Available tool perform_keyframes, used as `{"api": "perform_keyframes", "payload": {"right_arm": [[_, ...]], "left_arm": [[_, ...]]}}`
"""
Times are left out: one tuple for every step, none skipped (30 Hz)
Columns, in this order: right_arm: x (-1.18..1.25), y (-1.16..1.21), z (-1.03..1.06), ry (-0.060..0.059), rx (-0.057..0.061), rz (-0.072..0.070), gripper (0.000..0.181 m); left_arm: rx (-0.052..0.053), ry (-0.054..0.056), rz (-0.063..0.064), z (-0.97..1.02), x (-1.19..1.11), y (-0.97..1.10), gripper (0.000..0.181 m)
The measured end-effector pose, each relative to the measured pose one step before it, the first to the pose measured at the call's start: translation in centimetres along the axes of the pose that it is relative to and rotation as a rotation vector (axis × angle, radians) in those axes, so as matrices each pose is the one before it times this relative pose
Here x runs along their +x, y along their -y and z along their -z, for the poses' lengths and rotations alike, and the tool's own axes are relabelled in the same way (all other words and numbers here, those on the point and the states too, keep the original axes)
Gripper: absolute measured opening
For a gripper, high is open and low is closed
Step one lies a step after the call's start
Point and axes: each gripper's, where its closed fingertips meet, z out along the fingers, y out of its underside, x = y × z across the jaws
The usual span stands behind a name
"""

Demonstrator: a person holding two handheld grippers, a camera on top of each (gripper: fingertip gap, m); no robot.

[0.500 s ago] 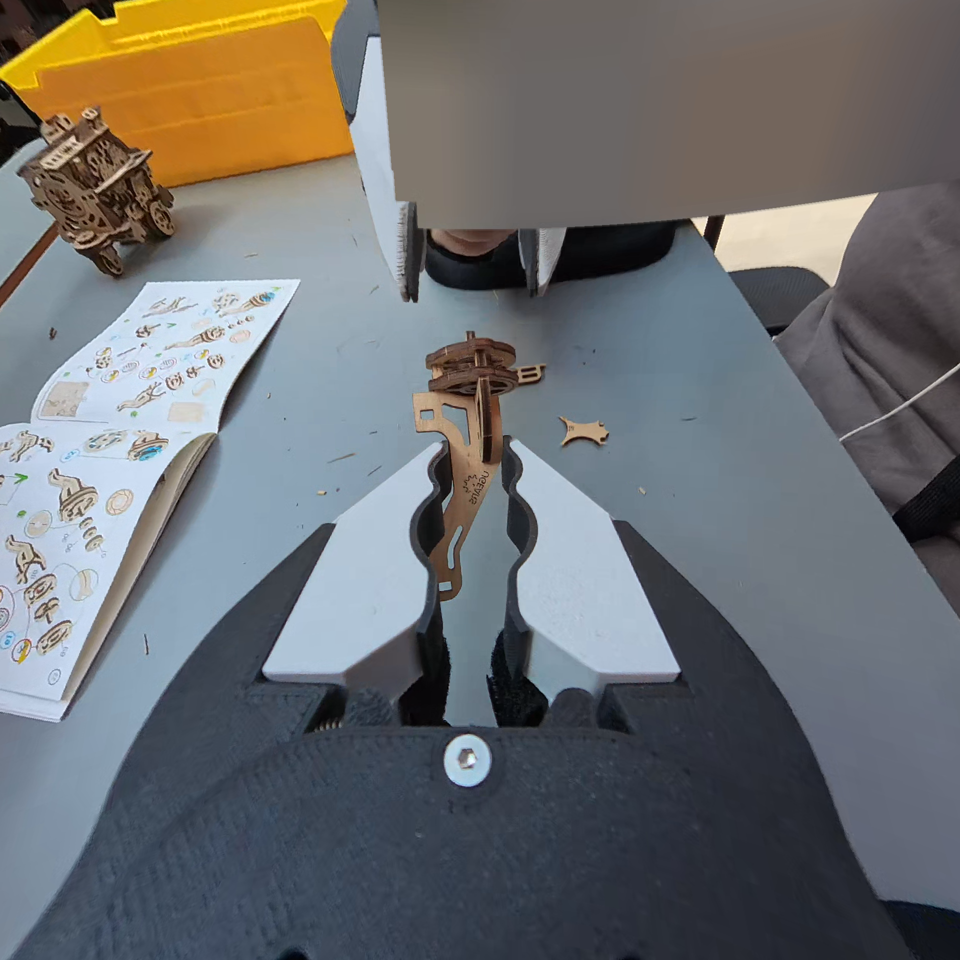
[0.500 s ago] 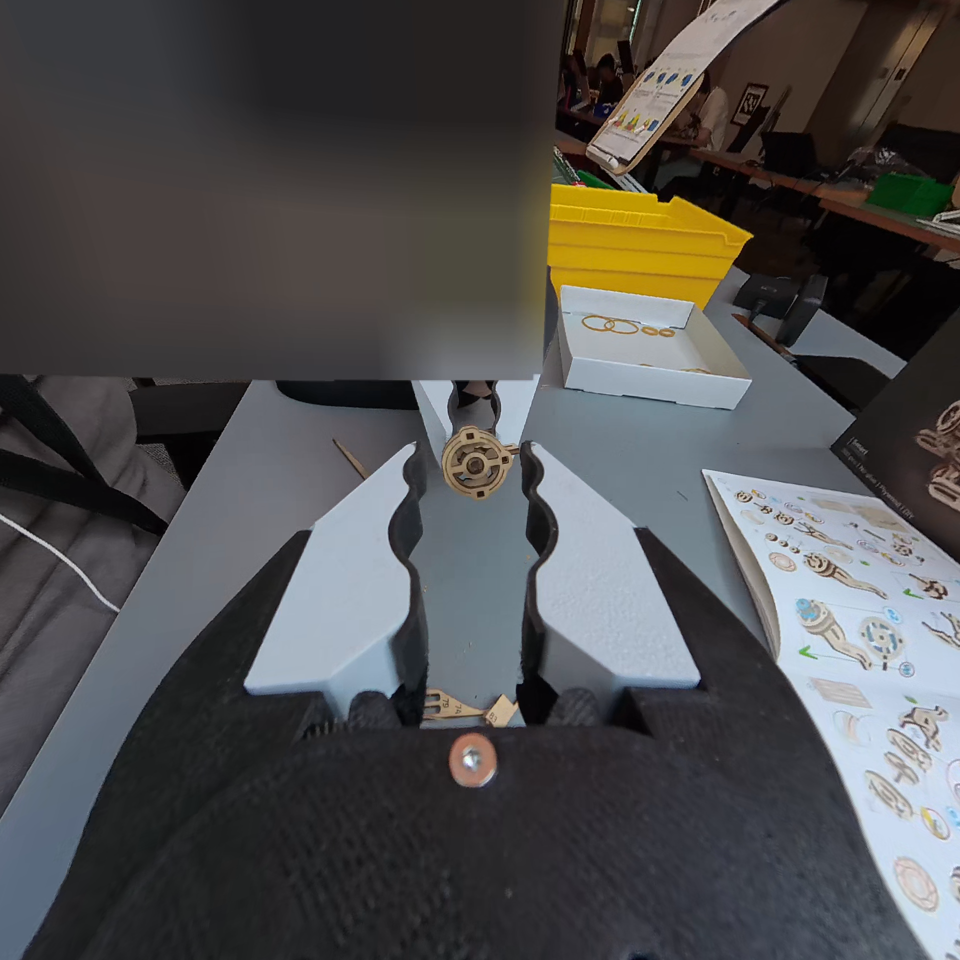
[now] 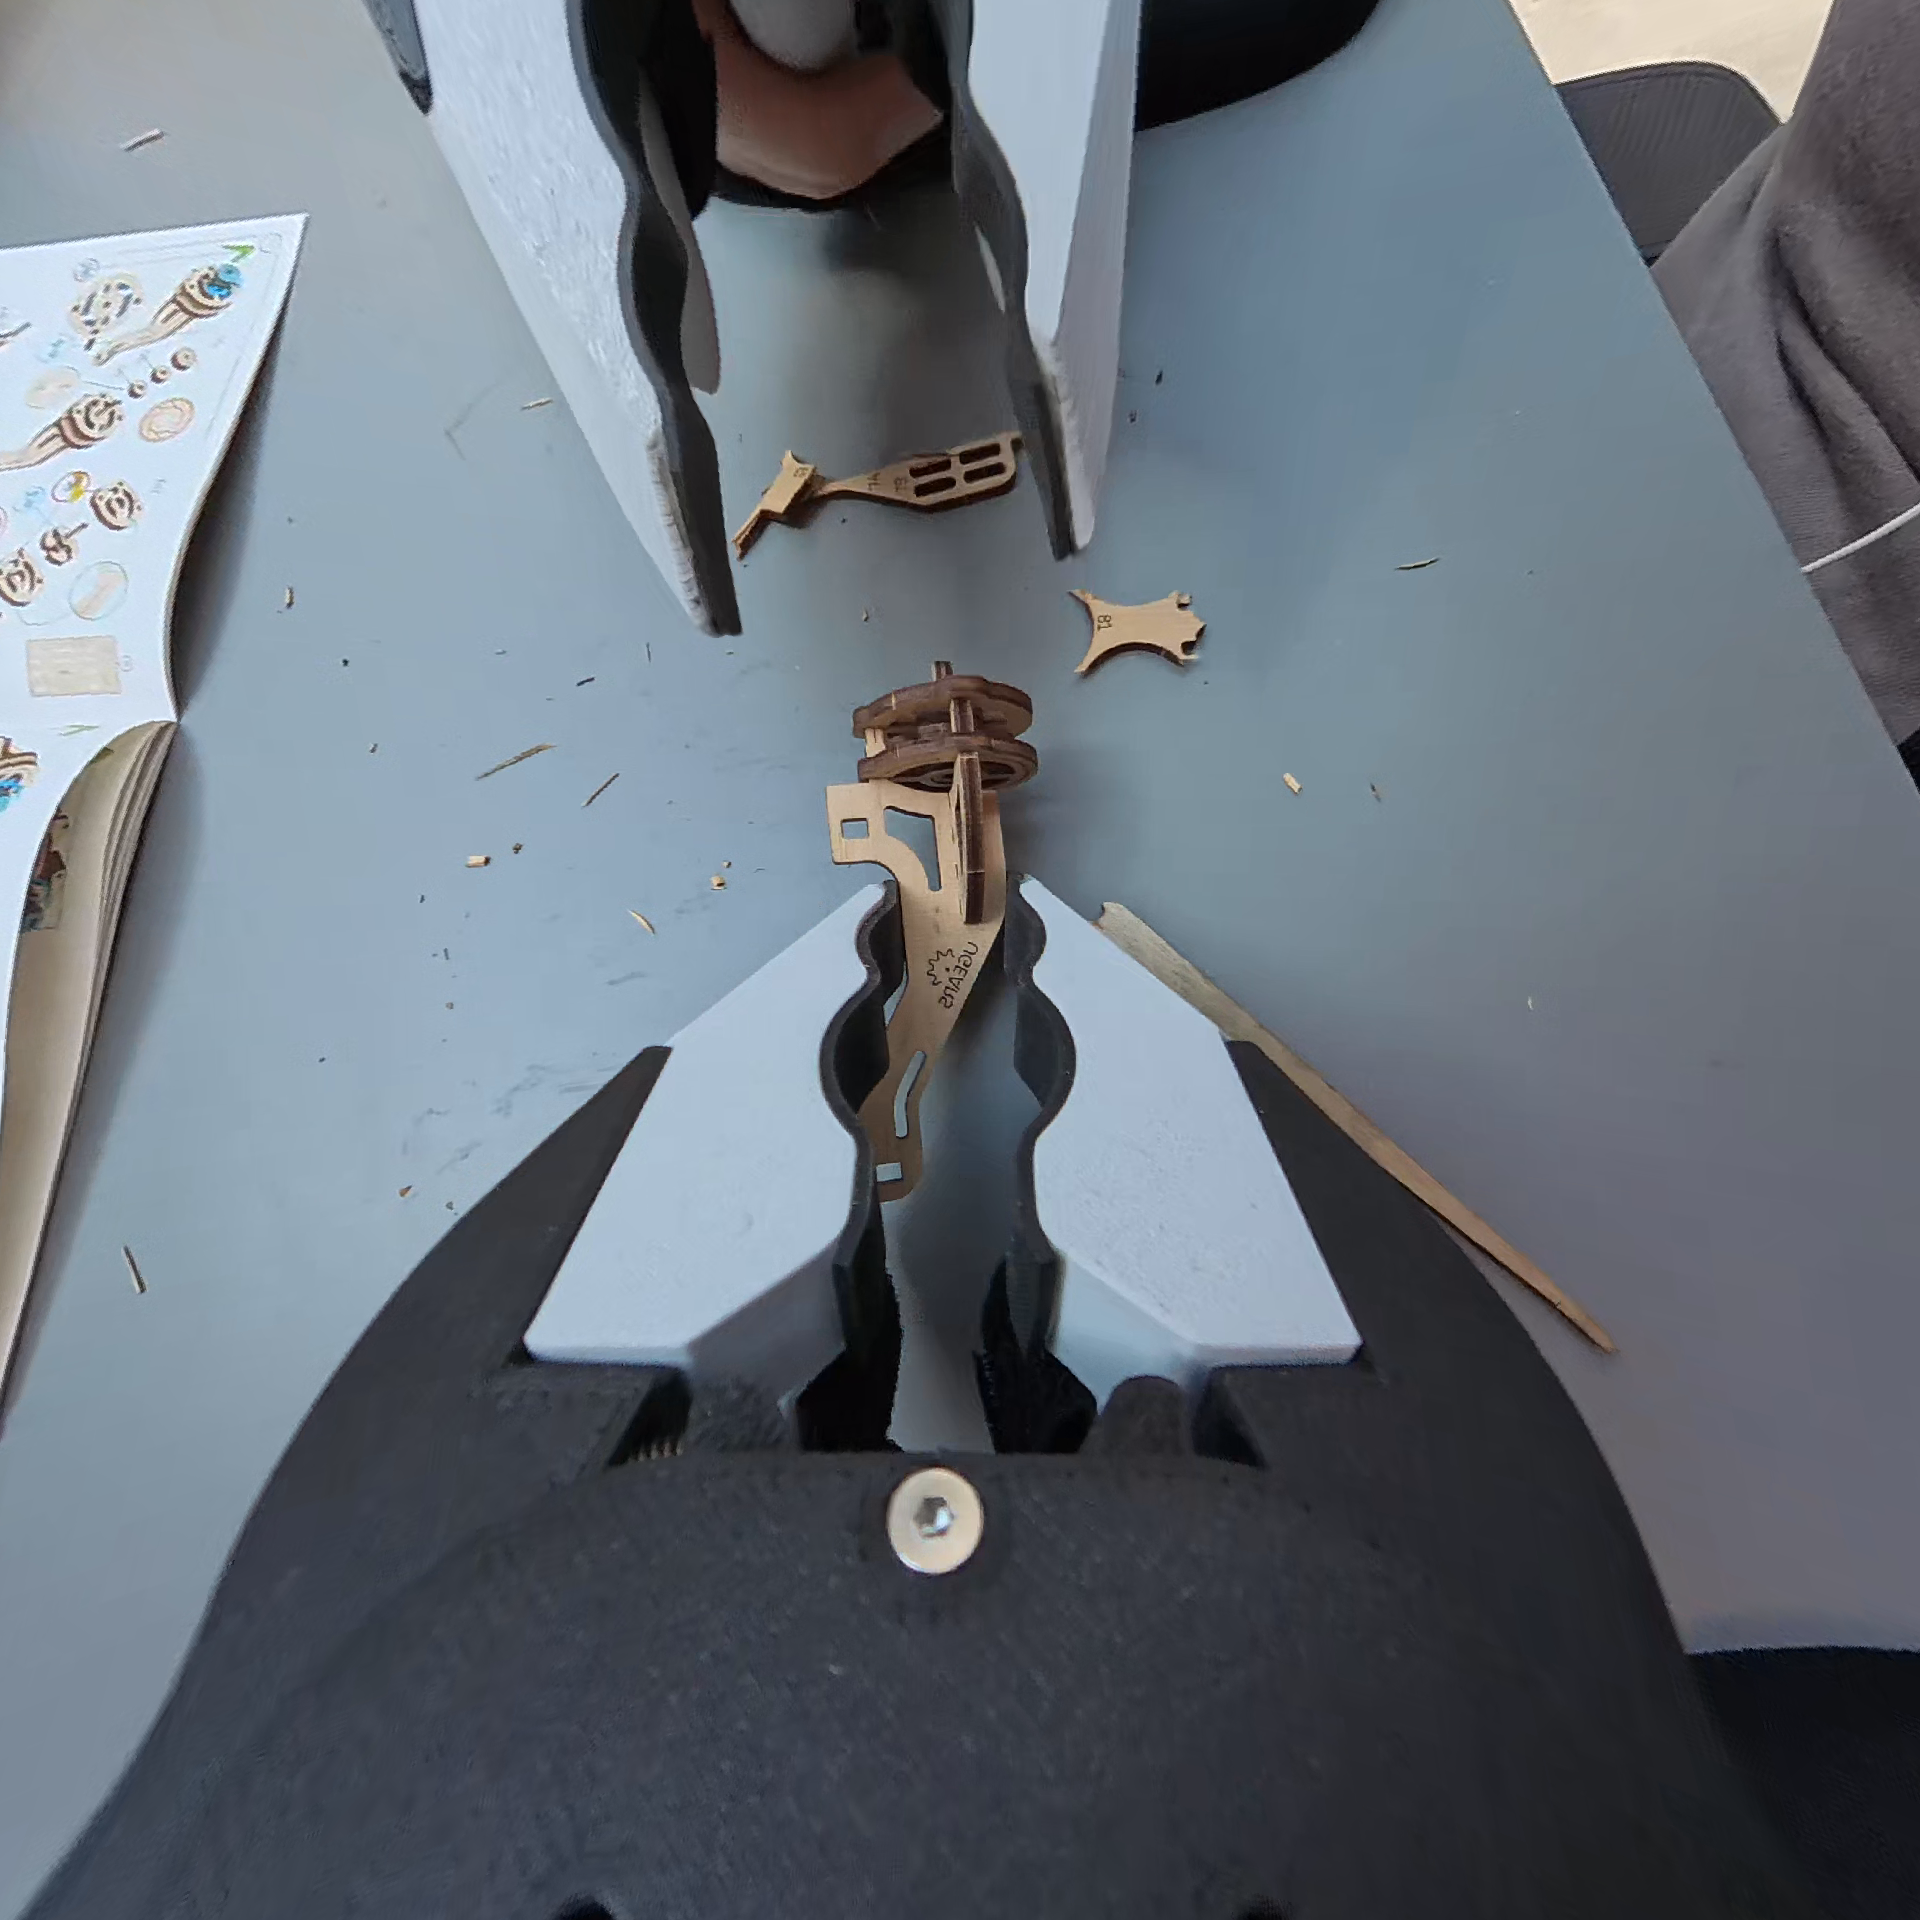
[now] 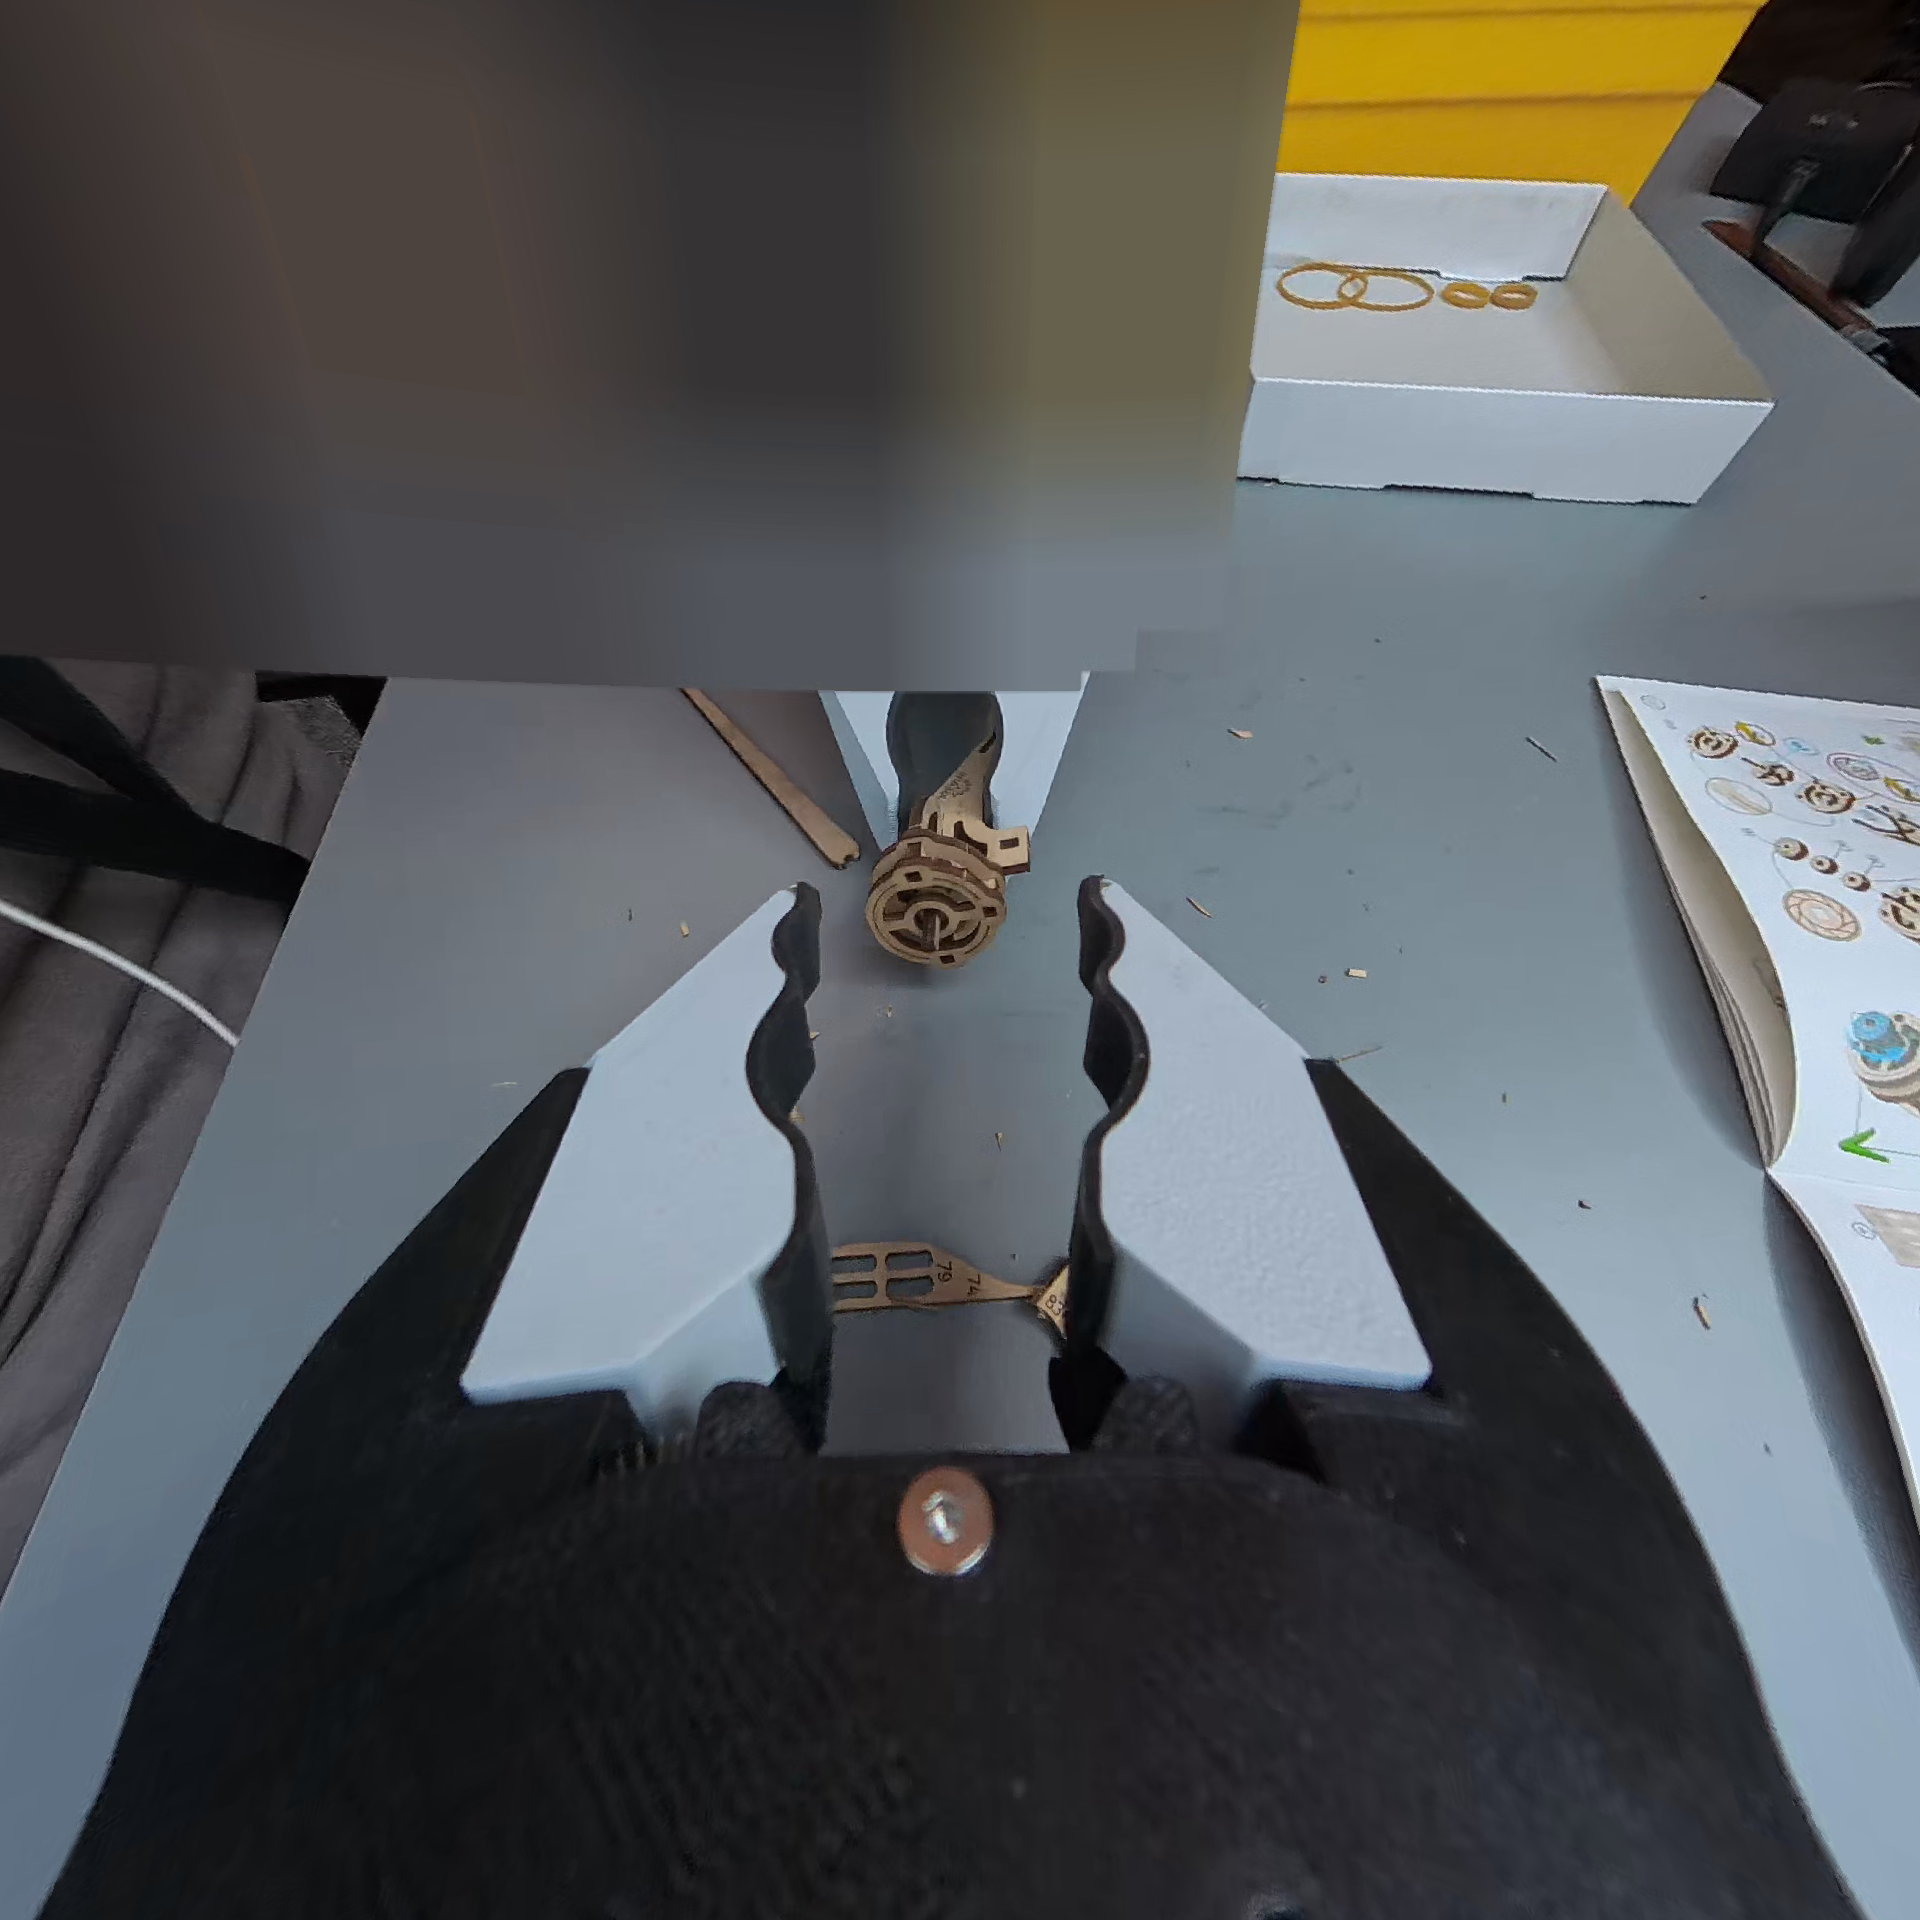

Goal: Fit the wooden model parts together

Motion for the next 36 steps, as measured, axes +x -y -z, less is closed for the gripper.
{"api": "perform_keyframes", "payload": {"right_arm": [[-0.45, 0.296, 0.288, 0.0597, 0.01, 0.0184, 0.047], [-0.477, 0.363, 0.312, 0.0689, 0.0145, 0.0189, 0.043], [-0.017, 0.342, 0.286, 0.0453, 0.0129, 0.0196, 0.042], [0.003, 0.325, 0.204, 0.0478, 0.0137, 0.0285, 0.039], [-0.09, 0.075, 0.073, 0.0567, 0.0027, 0.0358, 0.035], [0.188, -0.157, -0.074, 0.042, -0.0082, 0.0269, 0.035], [0.028, -0.206, -0.197, 0.0528, -0.0075, 0.0189, 0.034], [-0.169, -0.132, -0.267, 0.0645, -0.0016, 0.0087, 0.032], [0.157, -0.084, -0.287, 0.0414, 0.0019, 0.0019, 0.032], [0.115, -0.088, -0.256, 0.0367, 0.0014, 0.0043, 0.032], [0.008, 0.038, -0.246, 0.0347, 0.006, -0.0021, 0.033], [0.012, -0.086, -0.236, 0.0287, -0.0045, -0.008, 0.034], [-0.149, -0.226, -0.236, 0.0316, -0.0132, -0.0034, 0.033], [0.115, -0.287, -0.212, 0.0088, -0.0162, 0.0056, 0.034], [0.197, -0.219, -0.212, 0.0018, -0.0089, 0.0059, 0.034], [0.064, -0.144, -0.18, 0.012, -0.0021, -0.0028, 0.034], [0.067, -0.13, -0.13, 0.0145, -0.006, -0.0199, 0.033], [0.011, 0.012, -0.036, 0.016, -0.0022, -0.0172, 0.034], [0.052, 0.133, 0.005, 0.0027, 0.0081, -0.0017, 0.033], [0.096, 0.056, 0.025, -0.0047, 0.004, 0.001, 0.033], [0.123, -0.025, -0.002, -0.006, -0.0015, -0.0061, 0.033], [0.024, -0.051, -0.033, 0.0005, -0.004, -0.0038, 0.034], [-0.003, -0.072, -0.066, 0.0016, -0.0061, -0.0016, 0.034], [0.029, -0.09, -0.084, 0.0008, -0.0082, -0.0026, 0.034], [0.197, -0.136, -0.103, -0.0079, -0.0118, -0.0073, 0.034], [0.13, -0.135, -0.11, -0.0013, -0.0119, -0.0091, 0.035], [0.072, -0.158, -0.113, 0.0003, -0.0129, -0.0086, 0.038], [0.066, -0.11, -0.101, -0.0031, -0.0094, -0.0021, 0.038], [-0.043, -0.087, -0.065, -0.0019, -0.0069, 0.006, 0.038], [-0.011, -0.026, -0.035, -0.0054, -0.0031, 0.0091, 0.038], [0.04, -0.006, -0.022, -0.007, -0.0013, 0.007, 0.038], [0.049, -0.027, -0.015, -0.0039, -0.0022, 0.001, 0.038], [0.024, 0.003, -0.002, -0.0018, 0.0002, -0.0003, 0.038], [0.11, 0.08, 0.047, -0.0076, 0.0062, 0.0008, 0.038], [0.111, 0.165, 0.126, -0.0095, 0.012, 0.0061, 0.039], [0.064, 0.229, 0.191, -0.0078, 0.0177, 0.0093, 0.041]], "left_arm": [[0.0051, -0.0201, -0.0081, 0.018, 0.255, -0.016, 0.017], [0.0075, -0.022, -0.0072, 0.03, 0.251, -0.001, 0.017], [0.0093, -0.0309, -0.0045, 0.038, 0.348, -0.011, 0.017], [0.0103, -0.0346, -0.0018, 0.029, 0.373, -0.01, 0.017], [0.0074, -0.0142, -0.0033, 0.038, 0.068, -0.029, 0.017], [0.0057, -0.0124, -0.011, 0.054, 0.067, -0.034, 0.017], [0.0057, -0.0172, -0.0181, 0.047, 0.142, -0.023, 0.017], [0.0104, -0.0218, -0.0239, 0.033, 0.179, -0.012, 0.017], [0.011, -0.0218, -0.0224, 0.057, 0.145, -0.015, 0.017], [0.0031, -0.023, -0.0145, 0.064, 0.155, -0.036, 0.017], [0.0014, -0.0233, -0.0163, 0.052, 0.086, -0.044, 0.017], [0.0015, -0.02, -0.0118, 0.048, -0.011, -0.047, 0.017], [0.002, -0.0254, -0.0007, 0.054, 0.038, -0.025, 0.017], [0.0016, -0.0324, 0.002, 0.064, 0.097, -0.018, 0.017], [-0.0027, -0.0266, -0.0081, 0.079, -0.053, -0.059, 0.017], [-0.006, -0.0148, -0.0135, 0.083, -0.204, -0.098, 0.017], [-0.0018, -0.0196, -0.0108, 0.06, -0.108, -0.044, 0.017], [-0.0056, -0.0118, -0.0031, 0.06, -0.228, -0.046, 0.017], [-0.0028, -0.0196, 0.0028, 0.023, -0.051, 0.0, 0.017], [0.0009, -0.0265, 0.0011, 0.0, 0.124, 0.03, 0.018], [-0.0041, -0.0104, -0.0023, 0.034, -0.04, -0.028, 0.018], [-0.0017, -0.0063, -0.0032, 0.031, -0.069, -0.021, 0.018], [0.0008, -0.0039, -0.0048, 0.028, -0.069, -0.014, 0.018], [0.003, -0.0008, -0.0033, 0.012, -0.075, -0.011, 0.018], [0.0035, 0.0007, -0.0006, 0.021, -0.088, -0.002, 0.018], [0.0005, 0.0068, 0.006, 0.044, -0.167, -0.029, 0.019], [-0.0022, 0.0071, 0.0073, 0.086, -0.134, -0.062, 0.021], [-0.0045, 0.0149, 0.0058, 0.128, -0.177, -0.107, 0.025], [-0.0051, 0.0276, 0.0086, 0.15, -0.292, -0.145, 0.031], [-0.0094, 0.035, 0.0086, 0.204, -0.375, -0.224, 0.039], [-0.0109, 0.0335, 0.0091, 0.219, -0.34, -0.265, 0.045], [-0.0095, 0.0299, 0.008, 0.23, -0.28, -0.267, 0.048], [-0.0093, 0.0302, 0.0116, 0.258, -0.3, -0.295, 0.051], [-0.0101, 0.0324, 0.0185, 0.328, -0.319, -0.305, 0.054], [-0.0079, 0.0362, 0.0267, 0.482, -0.345, -0.252, 0.054], [0.0118, 0.0363, 0.034, 0.623, -0.235, 0.001, 0.054]]}}
